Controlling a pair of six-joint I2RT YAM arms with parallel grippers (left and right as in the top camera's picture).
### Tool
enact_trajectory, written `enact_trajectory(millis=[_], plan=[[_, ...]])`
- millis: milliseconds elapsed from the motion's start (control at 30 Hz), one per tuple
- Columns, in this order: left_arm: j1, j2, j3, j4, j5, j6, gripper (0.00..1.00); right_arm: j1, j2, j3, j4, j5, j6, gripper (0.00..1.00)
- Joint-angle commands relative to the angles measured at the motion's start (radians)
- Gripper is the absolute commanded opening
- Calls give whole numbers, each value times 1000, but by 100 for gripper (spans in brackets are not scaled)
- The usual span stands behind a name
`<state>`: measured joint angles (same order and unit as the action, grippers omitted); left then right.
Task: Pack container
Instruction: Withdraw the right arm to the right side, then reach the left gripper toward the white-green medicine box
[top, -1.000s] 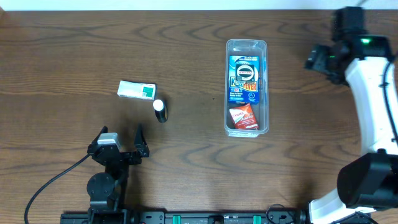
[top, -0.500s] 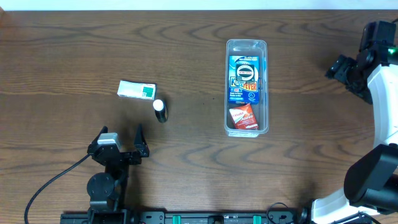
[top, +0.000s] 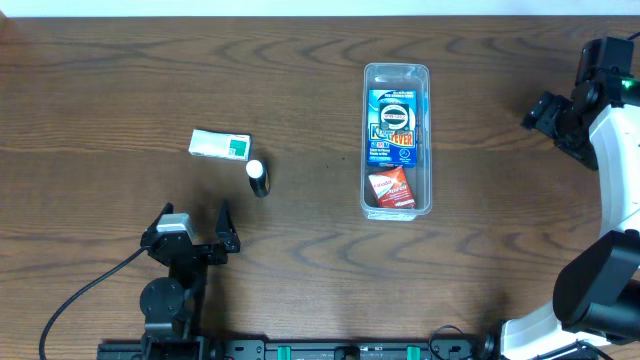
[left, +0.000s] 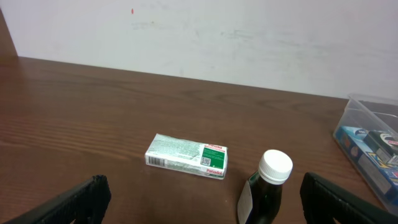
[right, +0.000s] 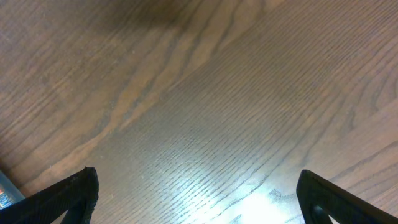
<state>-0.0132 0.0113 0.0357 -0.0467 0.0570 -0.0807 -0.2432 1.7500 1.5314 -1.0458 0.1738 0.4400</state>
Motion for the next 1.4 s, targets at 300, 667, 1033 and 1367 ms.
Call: enact_trajectory(millis=[300,667,1033,1367], plan=[[5,31,150,6,171,-48,98,-5,3,-6,2,1,0,99],[5,747,943,-772,221,-3,98,-5,3,-6,2,1,0,99],[5,1171,1421,-1043,78,-438,98,-5,3,-6,2,1,0,99],[7,1402,1674,-1148,190,-597,98,-5,3,-6,2,1,0,99]])
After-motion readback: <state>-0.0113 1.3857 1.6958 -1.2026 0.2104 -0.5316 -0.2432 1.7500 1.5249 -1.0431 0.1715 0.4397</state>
